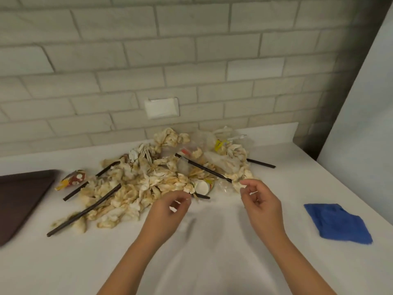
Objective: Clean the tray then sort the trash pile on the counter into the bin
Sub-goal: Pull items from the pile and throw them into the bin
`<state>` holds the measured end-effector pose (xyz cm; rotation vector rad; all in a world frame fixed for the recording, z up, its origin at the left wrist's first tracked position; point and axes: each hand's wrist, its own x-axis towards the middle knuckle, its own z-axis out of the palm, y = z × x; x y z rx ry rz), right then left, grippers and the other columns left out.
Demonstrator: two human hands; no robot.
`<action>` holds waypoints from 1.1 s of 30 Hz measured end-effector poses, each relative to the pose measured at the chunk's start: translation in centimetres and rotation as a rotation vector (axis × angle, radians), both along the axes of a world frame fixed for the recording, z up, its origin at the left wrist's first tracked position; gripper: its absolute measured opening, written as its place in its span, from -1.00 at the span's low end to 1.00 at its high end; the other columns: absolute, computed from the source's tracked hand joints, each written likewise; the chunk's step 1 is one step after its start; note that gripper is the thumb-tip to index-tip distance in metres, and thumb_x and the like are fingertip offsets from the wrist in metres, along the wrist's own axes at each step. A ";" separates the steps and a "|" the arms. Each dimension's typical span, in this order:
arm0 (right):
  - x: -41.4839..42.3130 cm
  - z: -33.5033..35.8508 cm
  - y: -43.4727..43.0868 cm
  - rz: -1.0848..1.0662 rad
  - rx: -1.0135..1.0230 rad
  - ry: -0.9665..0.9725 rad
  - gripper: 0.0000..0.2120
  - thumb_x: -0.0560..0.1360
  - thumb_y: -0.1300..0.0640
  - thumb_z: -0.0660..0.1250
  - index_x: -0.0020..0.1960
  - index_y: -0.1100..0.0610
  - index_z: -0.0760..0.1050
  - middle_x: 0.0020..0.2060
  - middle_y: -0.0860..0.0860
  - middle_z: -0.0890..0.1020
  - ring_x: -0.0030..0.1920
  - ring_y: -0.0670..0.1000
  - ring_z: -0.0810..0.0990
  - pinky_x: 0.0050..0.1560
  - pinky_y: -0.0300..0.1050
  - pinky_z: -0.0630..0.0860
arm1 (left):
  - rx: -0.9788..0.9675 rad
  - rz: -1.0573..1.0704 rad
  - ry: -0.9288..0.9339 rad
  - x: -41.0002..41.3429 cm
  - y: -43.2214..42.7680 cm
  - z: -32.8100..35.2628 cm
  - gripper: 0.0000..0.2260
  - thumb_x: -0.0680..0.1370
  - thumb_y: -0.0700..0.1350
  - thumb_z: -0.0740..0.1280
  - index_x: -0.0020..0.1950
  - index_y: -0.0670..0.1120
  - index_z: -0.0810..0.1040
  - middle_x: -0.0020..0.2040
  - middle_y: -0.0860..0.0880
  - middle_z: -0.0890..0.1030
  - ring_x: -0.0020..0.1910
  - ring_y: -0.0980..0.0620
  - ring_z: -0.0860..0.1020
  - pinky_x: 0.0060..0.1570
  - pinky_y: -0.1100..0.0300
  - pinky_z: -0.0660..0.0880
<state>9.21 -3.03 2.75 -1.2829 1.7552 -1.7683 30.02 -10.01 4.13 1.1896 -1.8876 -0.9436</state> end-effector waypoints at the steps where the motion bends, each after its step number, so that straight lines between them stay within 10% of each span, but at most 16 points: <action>1: 0.3 0.2 -1.4 0.018 0.018 0.019 -0.79 0.49 0.25 0.34 -0.08 -0.07 0.57 -0.32 -0.21 0.54 -0.38 -0.13 0.43 -0.34 -0.40 0.37 | 0.002 0.018 -0.016 0.9 -1.4 0.1 -0.89 0.52 -0.15 0.37 -0.07 0.08 0.61 -0.09 0.15 0.63 -0.15 0.24 0.53 -0.25 0.45 0.43; 10: -2.2 2.4 -13.4 -0.003 0.006 0.306 -0.76 0.45 0.29 0.36 -0.07 -0.05 0.59 -0.22 -0.07 0.61 -0.20 -0.09 0.54 -0.18 -0.25 0.48 | -0.091 0.237 -0.213 2.6 -15.7 1.5 -0.83 0.57 -0.13 0.28 0.07 -0.09 0.64 -0.03 0.07 0.57 -0.12 0.13 0.51 -0.19 0.34 0.39; 20: -2.7 0.5 -14.4 0.249 0.108 0.311 -0.69 0.44 0.34 0.36 -0.16 -0.09 0.60 -0.21 -0.20 0.63 -0.25 -0.11 0.56 -0.21 -0.36 0.47 | -0.212 -0.060 -1.026 -1.3 -29.3 -0.4 -0.73 0.49 0.03 0.34 0.12 -0.07 0.59 0.10 -0.06 0.59 0.13 -0.06 0.51 0.04 0.12 0.47; 25: -1.3 -4.1 -15.2 0.461 0.399 0.713 -0.68 0.48 0.15 0.30 0.21 -0.08 0.53 0.10 -0.19 0.54 0.06 -0.15 0.53 0.06 -0.23 0.47 | -0.354 -0.121 -1.340 -2.6 -30.1 -2.4 -0.58 0.53 0.10 0.24 0.33 -0.03 0.45 0.35 -0.06 0.40 0.32 -0.10 0.32 0.20 0.04 0.38; 33: -0.2 -6.9 -15.5 0.403 0.381 0.746 -0.66 0.44 0.00 0.39 0.21 -0.03 0.54 0.19 -0.14 0.53 0.17 -0.05 0.51 0.09 -0.32 0.32 | -0.170 0.024 -1.184 -1.9 -28.1 -0.8 -0.42 0.41 0.24 0.31 0.35 0.00 0.36 0.29 -0.07 0.47 0.32 -0.12 0.34 0.32 -0.07 0.24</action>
